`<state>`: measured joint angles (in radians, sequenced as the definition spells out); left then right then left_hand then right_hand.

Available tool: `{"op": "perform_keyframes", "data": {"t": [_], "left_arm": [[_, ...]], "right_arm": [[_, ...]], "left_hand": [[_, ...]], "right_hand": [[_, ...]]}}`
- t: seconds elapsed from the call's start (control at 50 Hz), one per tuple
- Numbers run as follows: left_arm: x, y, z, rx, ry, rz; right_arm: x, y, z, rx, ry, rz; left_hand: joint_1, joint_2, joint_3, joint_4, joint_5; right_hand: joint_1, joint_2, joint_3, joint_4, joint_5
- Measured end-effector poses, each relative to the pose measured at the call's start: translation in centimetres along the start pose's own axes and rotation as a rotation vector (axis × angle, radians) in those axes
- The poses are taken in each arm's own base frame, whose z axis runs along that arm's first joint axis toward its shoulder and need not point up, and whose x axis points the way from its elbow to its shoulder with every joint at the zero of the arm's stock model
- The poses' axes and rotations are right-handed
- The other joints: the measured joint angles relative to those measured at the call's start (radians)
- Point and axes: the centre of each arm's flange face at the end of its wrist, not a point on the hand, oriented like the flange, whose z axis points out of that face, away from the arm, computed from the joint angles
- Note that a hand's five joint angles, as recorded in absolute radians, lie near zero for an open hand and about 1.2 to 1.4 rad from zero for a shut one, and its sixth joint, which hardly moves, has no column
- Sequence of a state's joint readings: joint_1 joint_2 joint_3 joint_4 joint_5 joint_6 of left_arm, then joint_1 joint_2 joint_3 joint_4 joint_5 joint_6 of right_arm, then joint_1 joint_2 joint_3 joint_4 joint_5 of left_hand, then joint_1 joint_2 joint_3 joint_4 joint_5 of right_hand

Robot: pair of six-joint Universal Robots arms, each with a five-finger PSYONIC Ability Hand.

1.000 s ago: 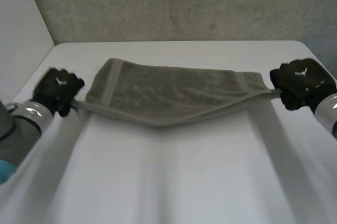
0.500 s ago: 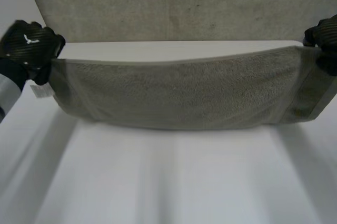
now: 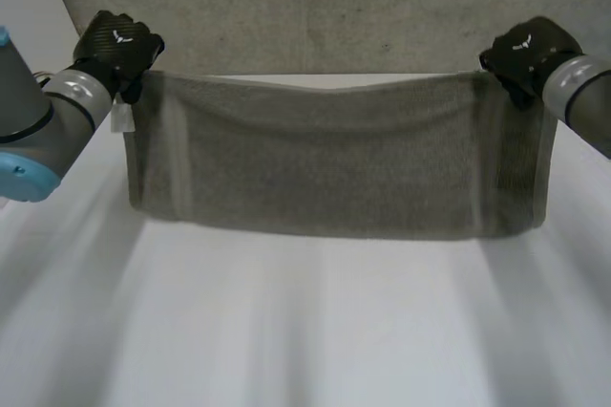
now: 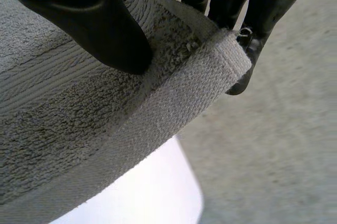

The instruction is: Fold the towel.

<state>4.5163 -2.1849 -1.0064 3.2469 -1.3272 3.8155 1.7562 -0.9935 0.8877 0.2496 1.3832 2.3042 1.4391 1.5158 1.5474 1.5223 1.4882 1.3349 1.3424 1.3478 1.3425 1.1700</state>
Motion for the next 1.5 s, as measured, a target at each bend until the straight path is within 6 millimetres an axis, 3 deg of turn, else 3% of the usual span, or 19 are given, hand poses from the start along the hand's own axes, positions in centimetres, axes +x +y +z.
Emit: {"op": "perform_keyframes", "data": {"t": [0.2,0.34,0.4,0.5,0.62,0.78,0.92,1.1,1.28,1.5], "left_arm": [[1.5,-0.5,0.4,0.029,0.004,0.077],[-2.3,-3.5,1.6,0.144,-0.241,0.052],[-4.3,-5.5,1.1,0.23,-0.334,-0.047],[-5.9,-7.0,-0.1,0.317,-0.349,-0.209],[-4.2,-5.5,-1.2,0.267,-0.229,-0.304],[0.8,0.6,-4.4,0.004,-0.035,-0.367],[2.4,2.7,-8.3,-0.097,0.057,-0.349],[1.0,1.7,-12.1,-0.083,0.058,-0.28],[-1.8,-1.4,-14.9,-0.009,-0.039,-0.238],[-1.9,-3.0,-17.0,0.007,-0.047,-0.245]], "right_arm": [[0.1,-0.4,1.3,0.084,0.109,0.006],[4.1,-3.9,1.0,0.352,0.353,0.075],[6.2,-6.0,-0.5,0.502,0.451,0.127],[7.4,-7.5,-2.6,0.604,0.477,0.185],[5.4,-6.4,-3.2,0.504,0.321,0.22],[-1.1,-0.9,-4.2,0.167,-0.019,0.233],[-4.1,2.8,-6.3,0.003,-0.125,0.15],[-3.4,3.6,-9.0,-0.031,-0.094,0.106],[-1.0,0.7,-12.1,0.042,0.006,0.078],[0.7,-0.8,-14.7,0.051,0.042,0.07]], "left_hand": [[0.0,0.0,0.0,0.0,0.0],[0.0,0.0,0.0,0.0,0.0],[0.0,0.0,0.0,0.0,0.0],[0.0,0.0,0.0,0.0,0.0],[0.0,0.0,0.0,0.0,0.0],[0.0,0.004,0.001,0.0,0.0],[0.0,0.005,0.002,0.0,0.0],[0.0,0.005,0.002,0.0,0.0],[0.0,0.005,0.002,0.0,0.0],[0.0,0.005,0.002,0.0,0.0]], "right_hand": [[0.0,0.0,0.0,0.0,0.0],[0.0,0.004,0.0,0.0,0.0],[0.0,0.005,0.0,0.0,0.0],[0.0,0.008,0.0,0.0,0.0],[0.0,0.008,0.0,0.0,0.004],[0.0,0.008,0.0,0.0,0.004],[0.0,0.008,0.0,0.0,0.004],[0.0,0.008,0.0,0.0,0.004],[0.0,0.008,0.0,0.0,0.004],[0.0,0.008,0.0,0.0,0.004]]}}
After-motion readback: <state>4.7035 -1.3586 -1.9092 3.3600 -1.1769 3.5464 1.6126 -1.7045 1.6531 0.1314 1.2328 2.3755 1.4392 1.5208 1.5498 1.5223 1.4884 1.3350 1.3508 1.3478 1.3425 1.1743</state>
